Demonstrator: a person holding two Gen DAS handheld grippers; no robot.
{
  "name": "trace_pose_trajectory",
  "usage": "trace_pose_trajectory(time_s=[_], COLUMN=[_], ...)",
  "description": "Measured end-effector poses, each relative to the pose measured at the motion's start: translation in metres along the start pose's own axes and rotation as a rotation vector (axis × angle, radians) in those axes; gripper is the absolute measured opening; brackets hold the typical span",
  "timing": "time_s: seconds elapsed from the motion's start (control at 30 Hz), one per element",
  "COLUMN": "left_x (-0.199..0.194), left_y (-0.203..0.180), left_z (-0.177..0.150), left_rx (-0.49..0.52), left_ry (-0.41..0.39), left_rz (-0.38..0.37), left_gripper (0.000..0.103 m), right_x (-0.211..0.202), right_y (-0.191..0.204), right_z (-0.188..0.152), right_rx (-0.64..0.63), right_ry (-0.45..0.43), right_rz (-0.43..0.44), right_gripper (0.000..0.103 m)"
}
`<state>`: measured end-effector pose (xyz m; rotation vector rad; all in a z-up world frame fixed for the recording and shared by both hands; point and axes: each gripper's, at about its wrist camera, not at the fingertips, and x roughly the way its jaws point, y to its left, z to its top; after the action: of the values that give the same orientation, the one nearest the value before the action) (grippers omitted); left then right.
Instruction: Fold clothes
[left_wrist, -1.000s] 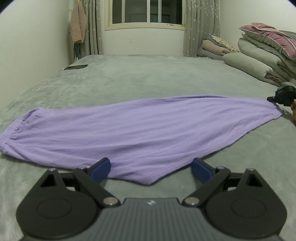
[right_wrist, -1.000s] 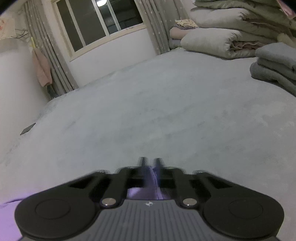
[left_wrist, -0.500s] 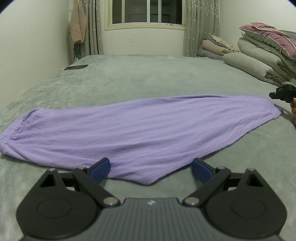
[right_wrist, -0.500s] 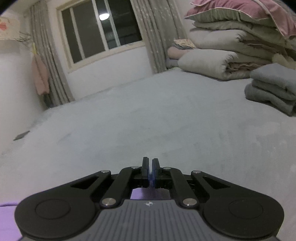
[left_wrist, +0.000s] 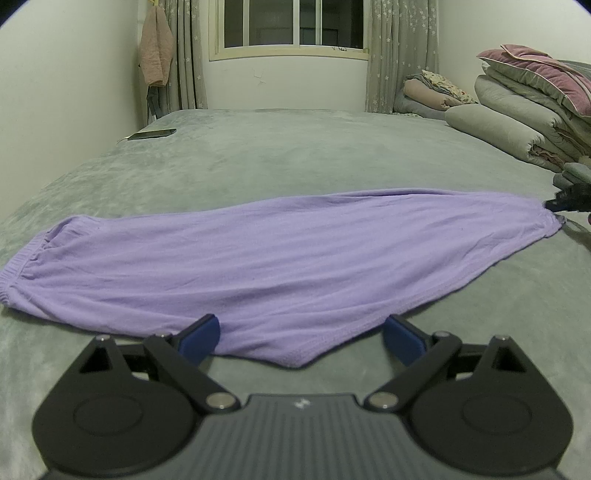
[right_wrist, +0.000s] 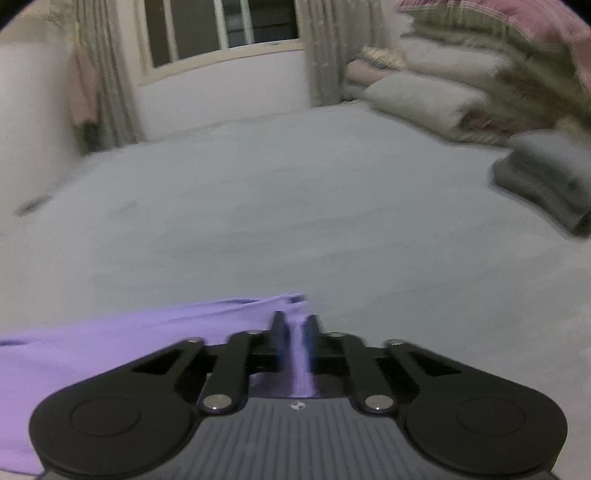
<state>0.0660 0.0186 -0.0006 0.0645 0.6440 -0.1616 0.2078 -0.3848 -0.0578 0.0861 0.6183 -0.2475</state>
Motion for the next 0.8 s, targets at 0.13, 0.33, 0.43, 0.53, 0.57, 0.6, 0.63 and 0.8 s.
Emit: trace_pose_trajectory(time_s=[0.13,0.33,0.43,0.53,0.57,0.6,0.63,0.8], left_x=[0.000,-0.002,-0.004,-0.014,-0.020,-0.027,-0.035,-0.053], left_y=[0.000,0.000,0.002,0.005,0.006,0.008,0.008,0.014], left_z=[0.000,0.000,0.001,0.000,-0.002,-0.003,-0.004,0.002], left_rx=[-0.001,-0.005,-0.017,-0.060,-0.079,-0.082,-0.065,-0.055], left_ry=[0.000,0.000,0.001,0.026,0.039,0.049,0.061,0.061], left_rz=[-0.001,-0.004,-0.004,-0.022,-0.041,-0.064,-0.080,-0.096], left_gripper=[0.096,0.097,0.097,0.097,0.097,0.097,0.097,0.100], right_x=[-0.015,-0.035,-0.018,-0.009,-0.008,-0.006,-0.007,-0.049], right_y=[-0.011,0.015,0.030,0.029,0.028,0.027,0.026,0.049], right_z=[0.004,0.004,-0.004,-0.003,-0.002,-0.001,-0.001,0.014], right_rx=[0.020,-0.111,-0.174,-0.189,-0.215,-0.240,-0.251,-0.216], right_ry=[-0.074,-0.037,0.038,0.046,0.032,0.018,0.002,-0.132], right_rz=[-0.009,0.300,0.298,0.121,-0.013,-0.148,-0.210,0.085], right_gripper=[0.003,0.015,0.015,0.014,0.018,0.018,0.020,0.020])
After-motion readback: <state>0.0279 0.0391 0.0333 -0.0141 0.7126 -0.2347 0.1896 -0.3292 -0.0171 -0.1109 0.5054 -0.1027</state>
